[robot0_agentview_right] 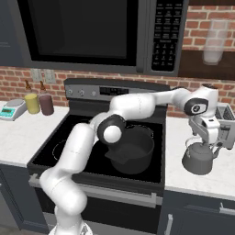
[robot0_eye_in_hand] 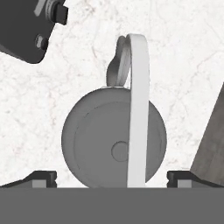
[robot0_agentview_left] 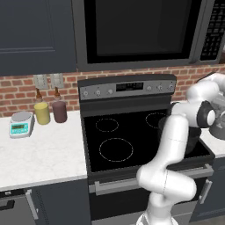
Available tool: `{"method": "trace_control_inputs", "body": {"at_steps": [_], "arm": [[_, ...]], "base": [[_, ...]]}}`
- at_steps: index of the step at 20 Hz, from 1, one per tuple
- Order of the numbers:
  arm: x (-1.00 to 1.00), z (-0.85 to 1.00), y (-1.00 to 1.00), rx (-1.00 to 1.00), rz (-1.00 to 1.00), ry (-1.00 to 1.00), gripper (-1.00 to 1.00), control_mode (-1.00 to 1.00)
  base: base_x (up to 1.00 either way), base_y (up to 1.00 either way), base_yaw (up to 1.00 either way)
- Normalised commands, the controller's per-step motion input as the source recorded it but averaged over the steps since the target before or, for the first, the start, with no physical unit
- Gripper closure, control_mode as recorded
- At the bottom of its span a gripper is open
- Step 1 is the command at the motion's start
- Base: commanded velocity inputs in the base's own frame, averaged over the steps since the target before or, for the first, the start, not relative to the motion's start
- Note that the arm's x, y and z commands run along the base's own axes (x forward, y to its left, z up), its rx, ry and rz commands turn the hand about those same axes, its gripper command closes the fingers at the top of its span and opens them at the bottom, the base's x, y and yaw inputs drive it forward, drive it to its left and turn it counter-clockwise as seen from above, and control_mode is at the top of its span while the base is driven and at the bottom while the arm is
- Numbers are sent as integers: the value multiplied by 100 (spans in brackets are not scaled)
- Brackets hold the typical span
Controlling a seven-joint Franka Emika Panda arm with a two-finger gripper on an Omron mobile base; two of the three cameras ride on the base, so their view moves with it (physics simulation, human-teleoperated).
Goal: Pick the kettle from the counter and place it on a stove burner. Then turn the burner on.
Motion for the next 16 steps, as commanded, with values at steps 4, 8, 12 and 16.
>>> {"method": "trace_control_inputs", "body": {"at_steps": [4, 8, 12, 16], "arm": [[0, -6, 0, 0, 0, 1, -100, -100], [0, 0, 2, 0, 0, 0, -100, -100], [-13, -6, 13, 0, 0, 0, -100, -100], [-13, -14, 25, 0, 0, 0, -100, -100]], "base": [[0, 0, 0], [0, 0, 0], [0, 0, 0], [0, 0, 0]]}}
